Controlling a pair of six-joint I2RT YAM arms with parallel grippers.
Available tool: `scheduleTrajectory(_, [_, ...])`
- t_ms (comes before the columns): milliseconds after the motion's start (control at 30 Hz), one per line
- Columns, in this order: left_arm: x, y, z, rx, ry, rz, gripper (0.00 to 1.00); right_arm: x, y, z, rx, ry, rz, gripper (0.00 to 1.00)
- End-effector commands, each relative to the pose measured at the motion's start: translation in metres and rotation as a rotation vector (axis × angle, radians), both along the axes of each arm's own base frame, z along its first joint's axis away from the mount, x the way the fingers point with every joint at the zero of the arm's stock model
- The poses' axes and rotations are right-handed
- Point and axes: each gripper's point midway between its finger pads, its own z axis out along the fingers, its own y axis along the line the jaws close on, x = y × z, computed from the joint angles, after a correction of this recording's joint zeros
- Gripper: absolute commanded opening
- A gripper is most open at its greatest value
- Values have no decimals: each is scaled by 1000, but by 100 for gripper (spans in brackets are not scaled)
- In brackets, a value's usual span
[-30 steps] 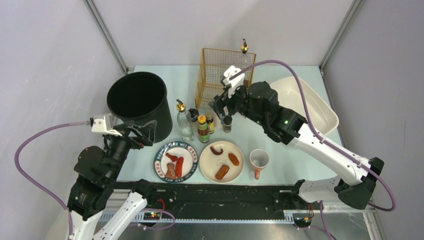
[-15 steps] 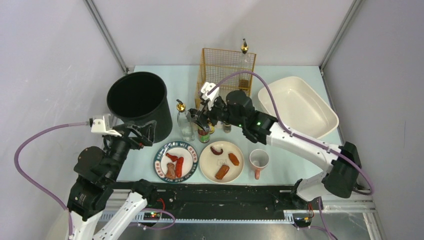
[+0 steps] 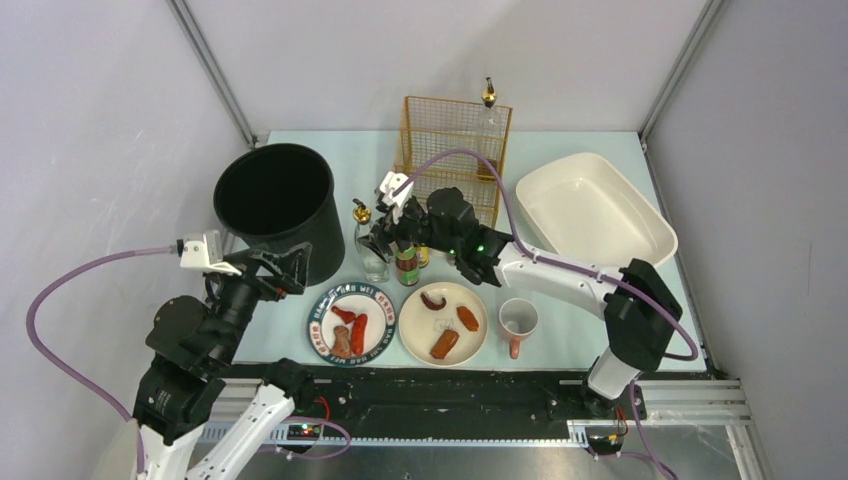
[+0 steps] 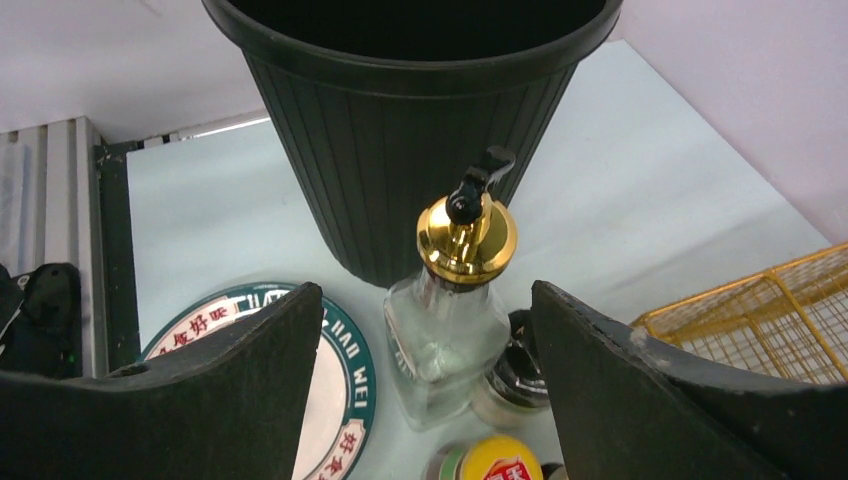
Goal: Clear the kitchen counter
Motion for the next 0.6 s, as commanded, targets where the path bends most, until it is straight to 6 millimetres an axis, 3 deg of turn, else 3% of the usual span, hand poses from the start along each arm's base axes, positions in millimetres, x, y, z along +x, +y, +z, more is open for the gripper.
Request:
scheduleTrajectory(0, [-5, 3, 14, -18, -30, 5, 98, 9, 13, 17, 104, -53, -8, 80])
scheduleTrajectory(367, [-5, 4, 11, -4, -26, 6, 98, 34, 20, 0, 157, -21, -55, 79])
scheduleTrajectory(567, [-4, 4, 12, 3, -27, 8, 98, 42, 21, -10, 155, -1, -63, 72])
